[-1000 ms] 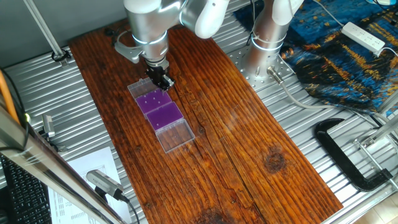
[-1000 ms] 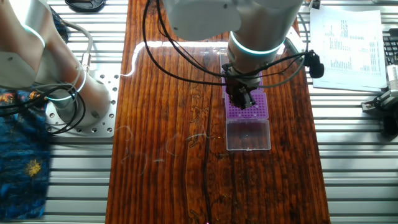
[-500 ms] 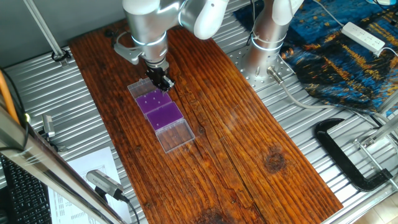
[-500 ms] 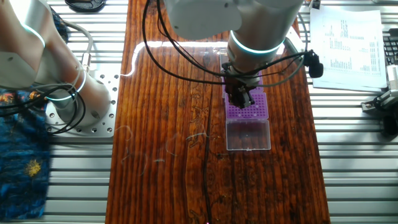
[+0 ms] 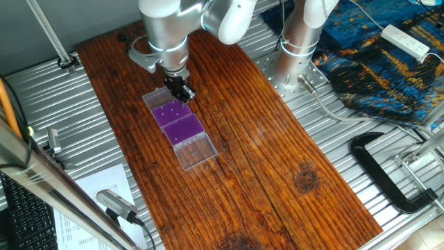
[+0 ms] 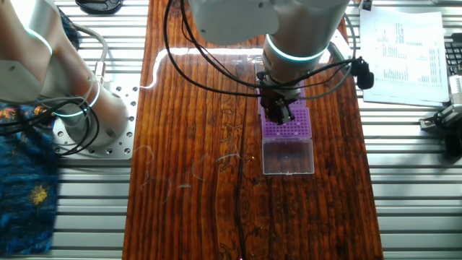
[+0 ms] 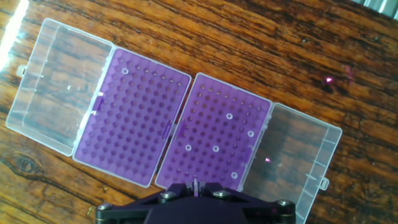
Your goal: Transfer all small pipette tips from one holder to another
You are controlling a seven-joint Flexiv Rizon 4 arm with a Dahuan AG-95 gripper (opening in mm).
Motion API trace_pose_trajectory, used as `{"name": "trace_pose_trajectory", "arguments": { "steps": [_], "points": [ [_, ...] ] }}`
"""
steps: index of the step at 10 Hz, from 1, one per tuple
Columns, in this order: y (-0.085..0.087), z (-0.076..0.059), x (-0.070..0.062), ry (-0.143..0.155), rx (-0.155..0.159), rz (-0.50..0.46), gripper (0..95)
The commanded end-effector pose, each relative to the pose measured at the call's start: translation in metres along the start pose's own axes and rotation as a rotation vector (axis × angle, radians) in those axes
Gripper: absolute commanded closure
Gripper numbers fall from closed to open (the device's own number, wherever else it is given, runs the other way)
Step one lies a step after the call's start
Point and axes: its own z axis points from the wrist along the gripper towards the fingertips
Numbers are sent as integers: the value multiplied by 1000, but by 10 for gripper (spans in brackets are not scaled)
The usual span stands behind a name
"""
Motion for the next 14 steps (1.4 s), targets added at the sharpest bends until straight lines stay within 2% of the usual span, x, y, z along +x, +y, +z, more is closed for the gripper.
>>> {"name": "trace_pose_trajectory", "arguments": {
  "steps": [1,2,8,11,12,14],
  "points": [
    [0,-1,1,-1,2,-8,950],
    [0,-1,1,0,2,-21,760],
    [-1,-4,-3,-1,8,-28,760],
    [5,-15,-24,9,1,-32,760],
    [8,-17,-29,5,2,-31,760],
    [21,-21,-49,-9,8,-25,760]
  ]
}}
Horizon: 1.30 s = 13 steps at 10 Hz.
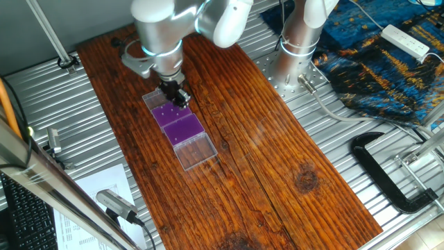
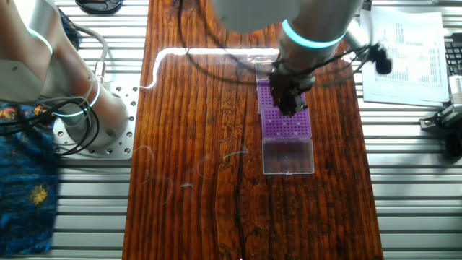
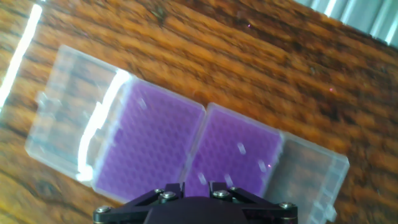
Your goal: Transfer all small pipette tips from one holder to another
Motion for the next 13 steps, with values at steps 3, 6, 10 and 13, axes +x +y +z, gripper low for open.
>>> {"name": "trace_pose_trajectory", "arguments": {
  "steps": [3,6,10,13],
  "points": [
    [19,-4,-39,-1,2,31,760],
    [26,3,-71,-5,7,47,760],
    [32,10,-84,-10,7,64,760],
    [42,15,-87,0,6,86,950]
  ]
}}
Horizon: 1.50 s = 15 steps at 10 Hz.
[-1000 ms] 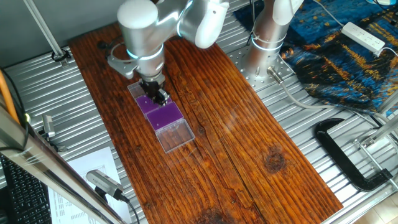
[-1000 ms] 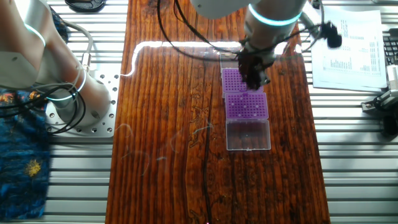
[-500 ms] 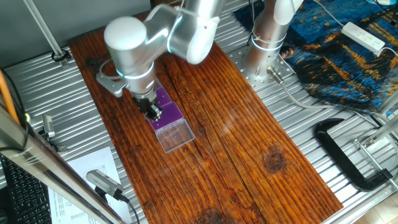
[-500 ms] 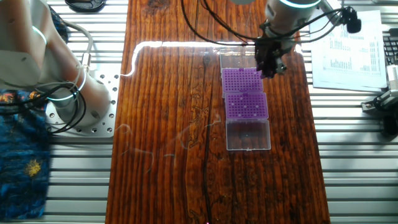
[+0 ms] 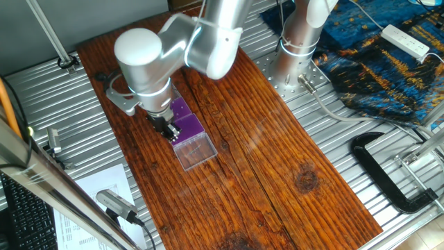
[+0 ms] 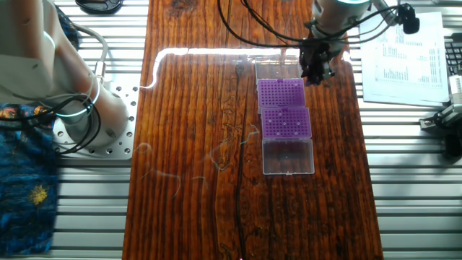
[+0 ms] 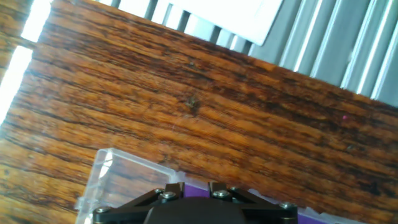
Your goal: Transfer all small pipette tips from one holder to another
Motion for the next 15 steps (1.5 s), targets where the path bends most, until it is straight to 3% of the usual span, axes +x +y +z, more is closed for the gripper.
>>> {"name": "trace_pose_trajectory", "arguments": {
  "steps": [1,4,5,10,15],
  "points": [
    [0,4,1,5,-3,6,950],
    [-2,8,6,-5,-5,23,950],
    [-2,8,7,-4,-6,28,760],
    [2,10,16,-20,-16,44,760],
    [5,16,19,-15,2,49,760]
  ]
}}
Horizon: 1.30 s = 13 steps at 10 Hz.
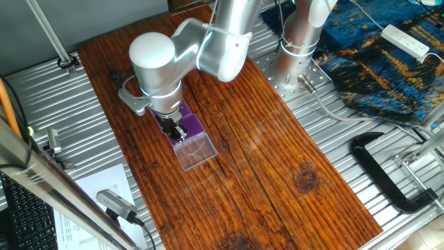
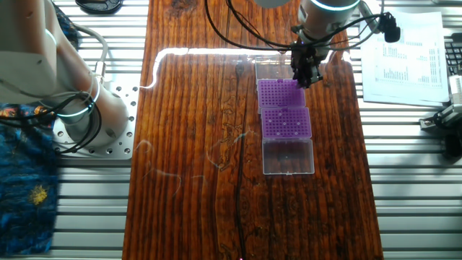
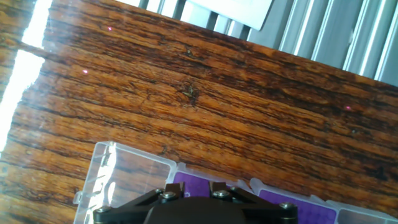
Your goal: Transfer all small pipette tips from one holder to another
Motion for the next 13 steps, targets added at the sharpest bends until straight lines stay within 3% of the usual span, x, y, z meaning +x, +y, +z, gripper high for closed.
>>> {"name": "trace_pose_trajectory", "arguments": {
  "steps": [1,2,3,7,8,13],
  "points": [
    [0,0,2,1,4,1,760],
    [0,0,2,2,5,-1,760],
    [0,0,2,3,6,-1,950],
    [0,1,2,2,10,-1,950],
    [0,0,2,1,10,-3,760],
    [-1,2,3,5,12,-9,760]
  ]
}}
